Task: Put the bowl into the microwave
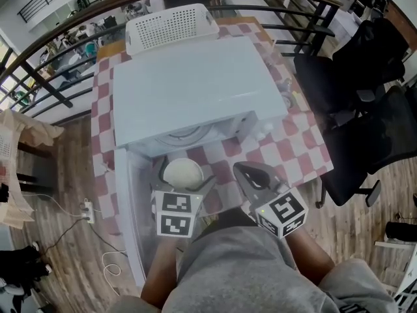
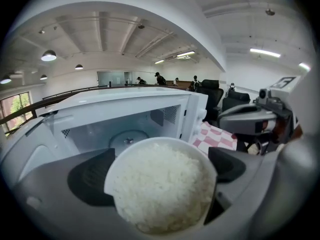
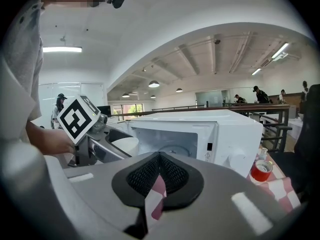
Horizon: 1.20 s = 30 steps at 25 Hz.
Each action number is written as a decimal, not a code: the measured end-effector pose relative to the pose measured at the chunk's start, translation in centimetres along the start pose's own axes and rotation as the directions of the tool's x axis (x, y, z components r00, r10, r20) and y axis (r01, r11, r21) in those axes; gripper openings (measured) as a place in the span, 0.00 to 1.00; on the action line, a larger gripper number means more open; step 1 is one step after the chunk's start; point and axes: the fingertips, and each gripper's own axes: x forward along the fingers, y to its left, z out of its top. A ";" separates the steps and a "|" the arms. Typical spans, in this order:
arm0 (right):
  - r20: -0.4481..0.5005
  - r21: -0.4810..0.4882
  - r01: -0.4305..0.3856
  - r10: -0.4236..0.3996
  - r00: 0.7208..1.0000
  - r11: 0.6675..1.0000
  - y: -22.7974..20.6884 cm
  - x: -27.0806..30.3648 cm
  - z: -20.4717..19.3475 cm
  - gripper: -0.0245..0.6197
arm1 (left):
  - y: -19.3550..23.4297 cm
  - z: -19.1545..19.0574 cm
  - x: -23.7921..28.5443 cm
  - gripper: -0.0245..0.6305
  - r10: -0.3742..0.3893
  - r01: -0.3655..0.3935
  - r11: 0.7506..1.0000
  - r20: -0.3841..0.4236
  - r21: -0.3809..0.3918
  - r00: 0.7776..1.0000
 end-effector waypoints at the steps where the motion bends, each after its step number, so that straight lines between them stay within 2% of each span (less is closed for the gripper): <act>1: -0.002 0.004 0.001 -0.001 1.000 1.000 -0.3 0.2 -0.1 0.04 | 0.5 0.1 0.6 0.93 0.010 -0.010 1.000 -0.005 -0.008 1.000; 10: -0.039 0.035 -0.011 0.013 0.999 0.999 -2.7 2.0 -1.0 0.04 | 4.6 -0.4 6.9 0.93 0.109 -0.112 0.988 -0.035 -0.102 0.993; 14: -0.049 0.031 -0.017 0.018 0.999 0.999 -3.7 3.0 -1.1 0.04 | 6.1 -0.6 9.3 0.93 0.150 -0.154 0.983 -0.048 -0.097 0.988; 21: -0.079 0.037 -0.038 0.041 0.996 0.999 -5.0 4.5 -1.1 0.04 | 8.0 -0.5 12.4 0.92 0.175 -0.180 0.980 -0.066 -0.086 0.982; 30: -0.109 0.034 -0.075 0.078 0.991 0.997 -4.9 5.7 -1.6 0.04 | 9.4 0.0 14.5 0.92 0.211 -0.212 0.977 -0.036 -0.028 0.977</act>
